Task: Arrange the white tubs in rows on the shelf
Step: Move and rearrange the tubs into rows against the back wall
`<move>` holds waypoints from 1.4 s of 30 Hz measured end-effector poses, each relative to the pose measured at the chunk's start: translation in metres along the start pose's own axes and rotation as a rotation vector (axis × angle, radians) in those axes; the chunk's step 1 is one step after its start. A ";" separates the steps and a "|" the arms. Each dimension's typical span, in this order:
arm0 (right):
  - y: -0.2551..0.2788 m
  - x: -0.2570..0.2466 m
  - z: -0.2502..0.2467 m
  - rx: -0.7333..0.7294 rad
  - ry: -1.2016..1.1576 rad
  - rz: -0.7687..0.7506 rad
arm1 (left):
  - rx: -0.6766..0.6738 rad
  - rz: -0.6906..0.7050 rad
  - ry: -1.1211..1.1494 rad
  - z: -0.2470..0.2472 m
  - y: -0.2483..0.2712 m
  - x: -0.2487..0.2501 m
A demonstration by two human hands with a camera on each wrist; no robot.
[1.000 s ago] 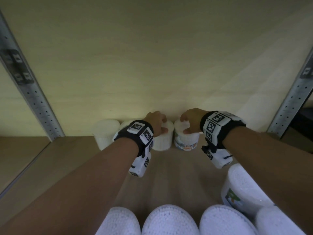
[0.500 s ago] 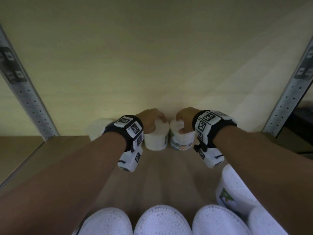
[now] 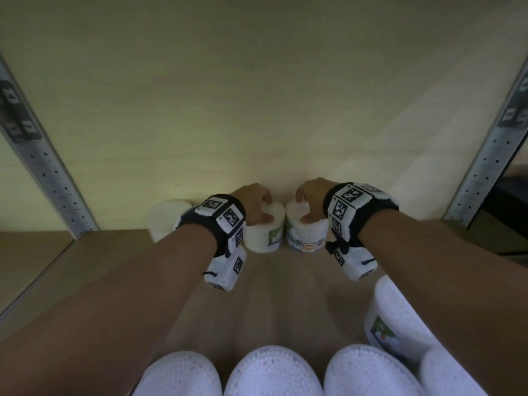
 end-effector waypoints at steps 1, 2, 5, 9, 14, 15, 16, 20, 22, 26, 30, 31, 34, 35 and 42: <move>0.001 0.000 0.000 -0.003 0.005 -0.001 | -0.033 0.020 0.008 -0.001 0.001 0.001; 0.000 0.001 -0.001 -0.002 -0.001 -0.001 | -0.069 0.039 0.010 -0.002 0.002 0.003; 0.001 0.000 0.000 -0.006 -0.028 0.003 | -0.137 0.103 0.045 -0.005 0.005 0.009; 0.005 0.002 -0.002 0.035 -0.073 0.010 | 0.002 0.034 0.093 -0.007 0.003 0.008; 0.008 -0.001 -0.007 0.029 -0.089 -0.007 | 0.086 -0.100 -0.064 0.003 -0.001 0.005; 0.009 -0.001 -0.006 0.026 -0.082 -0.015 | 0.094 -0.097 -0.076 0.004 -0.001 0.005; 0.009 -0.001 -0.007 0.020 -0.083 -0.015 | 0.102 -0.088 -0.077 0.005 -0.002 0.006; 0.011 0.000 -0.005 0.021 -0.101 -0.021 | 0.062 -0.039 -0.028 0.004 -0.002 0.006; 0.011 0.001 -0.003 0.028 -0.091 -0.022 | 0.022 -0.014 0.007 0.003 0.000 0.005; 0.010 0.000 -0.003 0.035 -0.086 -0.019 | -0.088 0.057 0.038 -0.001 0.001 0.006; 0.010 0.001 -0.001 0.042 -0.086 -0.014 | -0.026 0.025 0.056 -0.005 0.004 0.007; 0.009 0.001 -0.001 0.050 -0.085 -0.012 | 0.011 -0.008 0.022 -0.004 0.004 0.006; 0.008 0.001 -0.001 0.036 -0.074 -0.002 | 0.045 -0.066 -0.082 0.003 0.002 0.002; 0.007 0.001 -0.001 0.020 -0.080 -0.002 | 0.060 -0.060 -0.089 0.003 0.002 0.001; 0.002 0.007 0.000 0.034 -0.163 -0.009 | 0.115 -0.031 -0.086 0.000 0.003 0.005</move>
Point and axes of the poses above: each hand's wrist, its own y-axis away from the middle knuckle, its own z-axis out of the palm, x = y × z, the point moved 5 cm from there along -y, towards the middle knuckle, and after that the axes turned 2 degrees about -z, right-handed, at the moved point
